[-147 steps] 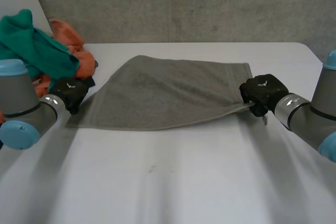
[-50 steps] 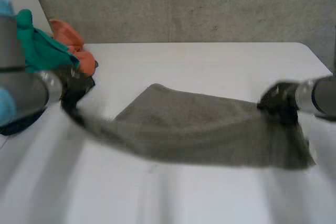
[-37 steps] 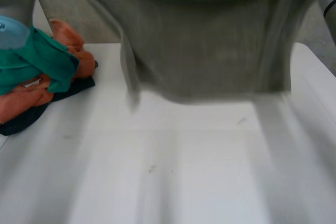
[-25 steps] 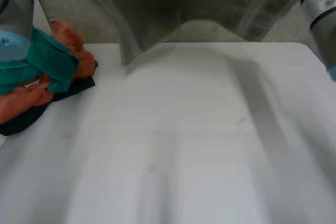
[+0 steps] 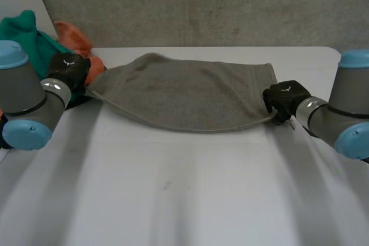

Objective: Fold the laundry.

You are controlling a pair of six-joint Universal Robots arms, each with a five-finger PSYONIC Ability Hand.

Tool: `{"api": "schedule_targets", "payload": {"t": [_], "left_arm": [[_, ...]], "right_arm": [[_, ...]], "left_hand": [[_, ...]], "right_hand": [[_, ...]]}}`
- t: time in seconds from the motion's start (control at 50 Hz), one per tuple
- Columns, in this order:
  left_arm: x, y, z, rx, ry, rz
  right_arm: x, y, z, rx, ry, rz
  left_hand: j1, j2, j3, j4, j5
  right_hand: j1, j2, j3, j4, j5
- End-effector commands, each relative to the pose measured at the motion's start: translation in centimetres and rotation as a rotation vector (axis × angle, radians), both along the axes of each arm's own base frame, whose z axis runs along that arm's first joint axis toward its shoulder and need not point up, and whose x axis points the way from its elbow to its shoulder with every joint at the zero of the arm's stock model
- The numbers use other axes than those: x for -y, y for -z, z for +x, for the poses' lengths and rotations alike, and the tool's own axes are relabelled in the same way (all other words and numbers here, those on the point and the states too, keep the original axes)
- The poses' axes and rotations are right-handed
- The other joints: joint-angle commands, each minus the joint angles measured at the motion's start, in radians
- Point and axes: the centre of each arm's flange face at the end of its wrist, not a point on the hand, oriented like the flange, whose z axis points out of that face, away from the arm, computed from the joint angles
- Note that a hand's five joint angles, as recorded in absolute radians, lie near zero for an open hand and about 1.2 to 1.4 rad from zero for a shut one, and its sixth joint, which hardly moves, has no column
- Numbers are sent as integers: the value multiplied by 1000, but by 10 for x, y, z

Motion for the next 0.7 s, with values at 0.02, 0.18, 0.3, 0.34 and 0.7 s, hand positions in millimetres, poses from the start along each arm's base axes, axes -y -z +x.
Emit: {"api": "schedule_targets", "payload": {"t": [0.02, 0.18, 0.3, 0.34, 0.7], "left_arm": [[-13, -7, 0, 32, 39, -1], [-25, -12, -1, 39, 58, 3], [-32, -8, -2, 40, 66, 36], [-35, -7, -2, 42, 68, 52], [-36, -1, 6, 55, 59, 88]], "right_arm": [[-5, -21, -14, 51, 69, 72], [1, -13, -28, -19, 110, 83], [6, -5, -33, -27, 134, 84], [6, -3, -32, -24, 134, 86], [-8, -18, -34, 32, 133, 145]], "left_hand": [[237, 200, 208, 200, 229], [237, 200, 208, 200, 229], [237, 200, 208, 200, 229], [237, 200, 208, 200, 229], [237, 200, 208, 200, 229]], "right_hand": [[71, 76, 68, 67, 74], [77, 82, 74, 72, 80], [83, 88, 80, 78, 86], [98, 103, 94, 93, 100], [-196, -191, -199, -201, -193]]}}
